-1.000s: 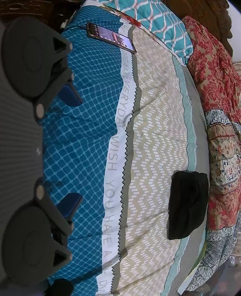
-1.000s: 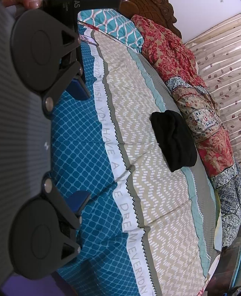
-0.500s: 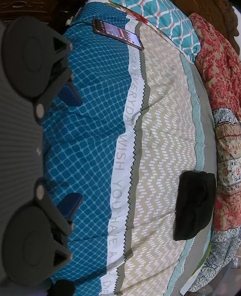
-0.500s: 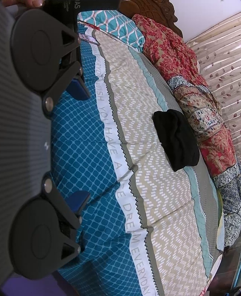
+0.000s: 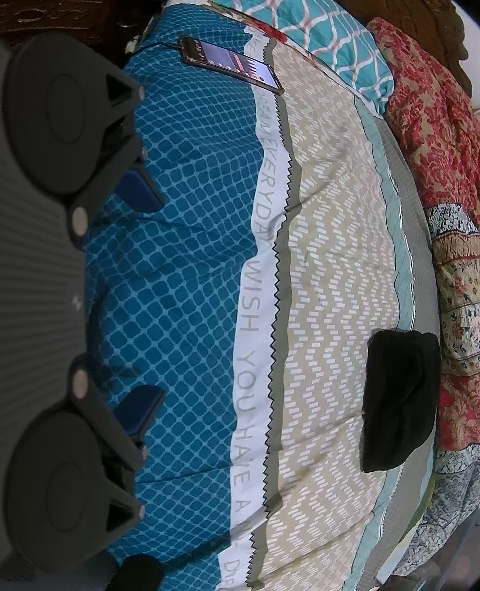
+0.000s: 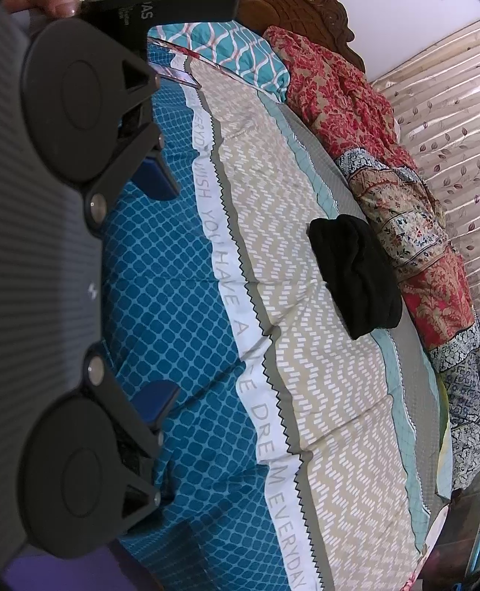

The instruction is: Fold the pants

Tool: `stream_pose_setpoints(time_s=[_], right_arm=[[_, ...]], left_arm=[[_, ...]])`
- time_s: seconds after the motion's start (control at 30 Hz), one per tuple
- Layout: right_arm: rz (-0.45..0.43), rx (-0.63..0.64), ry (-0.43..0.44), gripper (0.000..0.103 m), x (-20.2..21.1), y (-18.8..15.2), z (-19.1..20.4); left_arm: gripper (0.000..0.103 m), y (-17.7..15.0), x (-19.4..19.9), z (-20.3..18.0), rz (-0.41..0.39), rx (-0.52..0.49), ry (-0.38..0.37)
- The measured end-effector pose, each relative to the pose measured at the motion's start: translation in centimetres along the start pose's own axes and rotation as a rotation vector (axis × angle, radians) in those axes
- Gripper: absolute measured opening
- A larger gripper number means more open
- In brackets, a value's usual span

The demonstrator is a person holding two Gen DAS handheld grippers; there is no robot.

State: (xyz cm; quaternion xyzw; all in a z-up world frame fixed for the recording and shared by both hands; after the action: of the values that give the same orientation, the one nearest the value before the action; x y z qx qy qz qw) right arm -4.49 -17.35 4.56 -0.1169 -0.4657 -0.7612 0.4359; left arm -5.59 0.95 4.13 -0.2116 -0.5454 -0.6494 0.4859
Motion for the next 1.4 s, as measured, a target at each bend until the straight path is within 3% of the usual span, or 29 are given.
stream_pose_setpoints(time_s=[1.4], right_arm=[[0.005, -0.018, -0.011, 0.103, -0.3, 0.0, -0.6]], left_arm=[[0.103, -0.9, -0.7, -1.2, 0.027, -0.087, -0.011]])
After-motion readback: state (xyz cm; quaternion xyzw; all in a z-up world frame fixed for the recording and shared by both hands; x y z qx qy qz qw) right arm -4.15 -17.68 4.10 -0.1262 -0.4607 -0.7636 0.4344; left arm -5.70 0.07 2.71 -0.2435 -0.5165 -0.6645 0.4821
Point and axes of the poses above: each gripper's, at about its wrist camera, not at the fingertips, and x roughly against the way its jaws point, z to its left, y to its top, the point moved 4 cm from there along -x, roughly the way its jaws point, and after that the axes turned 13 degrees about y, right-handed, at the moved point
